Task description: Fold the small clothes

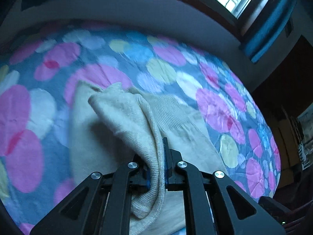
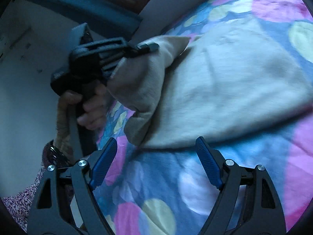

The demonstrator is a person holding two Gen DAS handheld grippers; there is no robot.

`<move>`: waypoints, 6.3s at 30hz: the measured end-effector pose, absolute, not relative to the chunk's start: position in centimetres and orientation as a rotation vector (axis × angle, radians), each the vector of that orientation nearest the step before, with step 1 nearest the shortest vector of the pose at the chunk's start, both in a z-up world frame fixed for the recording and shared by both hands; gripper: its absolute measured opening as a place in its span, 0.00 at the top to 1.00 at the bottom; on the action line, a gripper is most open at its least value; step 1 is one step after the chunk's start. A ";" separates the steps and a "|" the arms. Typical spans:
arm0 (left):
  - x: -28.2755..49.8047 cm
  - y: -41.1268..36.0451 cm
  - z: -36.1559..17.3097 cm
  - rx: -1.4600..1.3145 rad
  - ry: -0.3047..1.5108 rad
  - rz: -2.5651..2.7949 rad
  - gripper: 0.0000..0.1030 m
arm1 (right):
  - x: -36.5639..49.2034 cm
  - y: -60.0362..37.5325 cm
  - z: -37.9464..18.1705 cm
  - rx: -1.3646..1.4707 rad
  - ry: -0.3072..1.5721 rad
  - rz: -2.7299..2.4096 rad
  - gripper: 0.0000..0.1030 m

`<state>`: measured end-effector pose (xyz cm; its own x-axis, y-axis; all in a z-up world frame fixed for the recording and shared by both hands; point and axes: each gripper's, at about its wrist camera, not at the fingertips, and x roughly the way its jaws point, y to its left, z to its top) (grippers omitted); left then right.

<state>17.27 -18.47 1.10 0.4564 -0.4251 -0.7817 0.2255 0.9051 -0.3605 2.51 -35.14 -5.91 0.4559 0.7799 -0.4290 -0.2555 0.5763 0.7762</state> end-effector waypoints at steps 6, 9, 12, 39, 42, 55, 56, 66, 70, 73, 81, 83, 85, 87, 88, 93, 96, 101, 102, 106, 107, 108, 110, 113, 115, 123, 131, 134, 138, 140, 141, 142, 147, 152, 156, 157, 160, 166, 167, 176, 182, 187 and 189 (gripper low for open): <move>16.7 -23.1 -2.2 -0.149 1.080 -0.396 0.91 | 1.0 -38.6 -6.7 0.745 0.856 0.667 0.20; 16.4 -24.0 -2.6 -0.164 1.088 -0.392 0.86 | 0.7 -39.3 -6.6 0.762 0.845 0.673 0.20; 16.1 -24.9 -2.6 -0.190 1.102 -0.423 0.74 | 0.6 -39.8 -6.8 0.773 0.840 0.677 0.20; 4.8 -11.7 -1.3 -0.181 0.867 -0.403 0.28 | 6.4 -42.2 -3.3 0.899 0.884 0.646 0.20; 3.8 -11.3 -2.2 -0.170 0.871 -0.413 0.28 | 10.1 -40.9 -4.1 0.935 0.951 0.657 0.20; 3.1 -10.3 -4.9 -0.203 0.929 -0.431 0.28 | 17.8 -37.8 -7.0 0.923 1.118 0.631 0.20; 3.1 -10.4 -5.0 -0.203 0.931 -0.431 0.28 | 18.2 -37.7 -7.0 0.926 1.122 0.636 0.20; 3.7 -10.3 -5.3 -0.243 0.936 -0.441 0.25 | 22.6 -36.1 -7.9 0.984 1.116 0.651 0.20; 3.7 -10.3 -5.3 -0.248 0.936 -0.445 0.25 | 24.0 -35.6 -8.3 1.015 1.119 0.678 0.21; 3.5 -10.2 -5.4 -0.251 0.936 -0.451 0.24 | 24.9 -34.9 -8.1 0.969 1.138 0.678 0.32; 2.9 -11.2 -5.2 -0.195 0.942 -0.483 0.22 | 26.2 -33.5 -8.7 0.820 1.171 0.618 0.91; 2.9 -11.5 -5.2 -0.179 0.946 -0.486 0.22 | 26.1 -33.5 -7.7 0.783 1.142 0.617 0.91; 3.0 -11.9 -5.2 -0.165 0.947 -0.494 0.22 | 26.2 -33.6 -6.7 0.763 1.114 0.620 0.92; 3.0 -12.3 -5.1 -0.150 0.949 -0.509 0.22 | 26.2 -33.8 -5.2 0.740 1.076 0.622 0.92; 3.0 -12.7 -5.1 -0.132 0.948 -0.513 0.22 | 26.3 -34.1 -4.3 0.725 1.056 0.615 0.92; 4.0 -13.3 -5.3 -0.121 0.950 -0.489 0.22 | 26.9 -36.4 -2.8 0.694 1.023 0.562 0.92; 4.7 -13.6 -5.4 -0.122 0.957 -0.474 0.22 | 27.0 -38.9 -3.7 0.725 1.027 0.507 0.92; 5.0 -13.9 -5.6 -0.107 0.959 -0.459 0.22 | 26.7 -41.6 -7.1 0.776 1.078 0.425 0.92; 5.1 -13.8 -5.6 -0.116 0.961 -0.461 0.22 | 26.4 -41.9 -7.5 0.798 1.084 0.431 0.90; 5.3 -12.7 -5.7 -0.173 0.960 -0.466 0.22 | 23.7 -43.4 -6.9 0.843 1.045 0.461 0.78; 5.3 -12.5 -5.8 -0.186 0.959 -0.467 0.22 | 22.4 -43.9 -6.3 0.857 1.019 0.474 0.66; 5.3 -12.3 -5.8 -0.200 0.958 -0.469 0.22 | 21.4 -44.3 -5.9 0.867 0.999 0.481 0.56; 5.4 -11.7 -5.9 -0.238 0.955 -0.476 0.22 | 18.5 -45.5 -5.1 0.889 0.956 0.503 0.51; 5.7 -11.2 -6.0 -0.276 0.953 -0.482 0.22 | 14.0 -47.1 -5.1 0.937 0.930 0.520 0.45; 5.6 -11.2 -6.0 -0.282 0.951 -0.483 0.22 | 11.8 -47.9 -5.7 0.969 0.944 0.512 0.44; 5.5 -10.9 -6.1 -0.302 0.947 -0.485 0.22 | 8.2 -46.2 -9.0 1.102 0.989 0.560 0.44; 5.5 -10.5 -6.1 -0.334 0.946 -0.497 0.22 | 9.8 -44.5 -8.9 1.042 0.973 0.489 0.44; 5.4 -10.5 -6.1 -0.338 0.946 -0.499 0.22 | 10.2 -43.8 -9.0 1.037 0.975 0.484 0.57; 5.3 -10.5 -6.0 -0.336 0.945 -0.498 0.22 | 10.4 -43.0 -8.3 0.997 0.958 0.478 0.94; 5.3 -10.6 -6.0 -0.332 0.944 -0.497 0.22 | 9.9 -43.0 -7.1 0.953 0.919 0.474 0.95; 5.3 -10.6 -6.0 -0.329 0.944 -0.496 0.22 | 9.5 -43.2 -6.4 0.936 0.899 0.474 0.95; 5.2 -10.7 -6.0 -0.323 0.944 -0.494 0.22 | 9.0 -43.4 -6.0 0.924 0.888 0.467 0.95; 5.0 -11.3 -5.7 -0.289 0.940 -0.489 0.22 | 7.5 -44.8 -6.8 0.885 0.907 0.417 0.96; 3.7 -11.6 -4.7 -0.275 0.923 -0.537 0.22 | 8.0 -45.2 -9.4 0.910 0.948 0.399 0.96; 4.0 -11.5 -3.1 -0.319 0.883 -0.544 0.22 | 8.2 -45.3 -9.9 0.919 0.951 0.419 0.96; 4.6 -11.7 -3.0 -0.320 0.885 -0.535 0.22 | 8.2 -45.4 -10.0 0.926 0.950 0.423 0.96; 6.3 -12.9 -4.2 -0.275 0.920 -0.495 0.22 | 8.1 -45.6 -9.9 0.932 0.954 0.435 0.95; 6.7 -13.3 -5.6 -0.237 0.941 -0.469 0.22 | 7.4 -46.5 -7.3 0.857 0.953 0.426 0.80; 6.8 -13.2 -5.7 -0.236 0.944 -0.469 0.22 | 7.7 -46.9 -6.6 0.848 0.936 0.418 0.76; 6.7 -13.1 -5.8 -0.246 0.945 -0.467 0.22 | 17.5 -46.7 -6.2 0.831 0.963 0.398 0.70; 6.8 -13.1 -5.9 -0.246 0.949 -0.466 0.22 | 22.9 -44.8 -6.8 0.787 1.006 0.372 0.70; 6.9 -13.1 -5.9 -0.244 0.951 -0.464 0.22 | 24.3 -44.4 -8.0 0.722 1.052 0.291 0.95; 6.9 -13.1 -5.9 -0.244 0.953 -0.464 0.22 | 24.6 -44.9 -8.6 0.764 1.042 0.287 0.96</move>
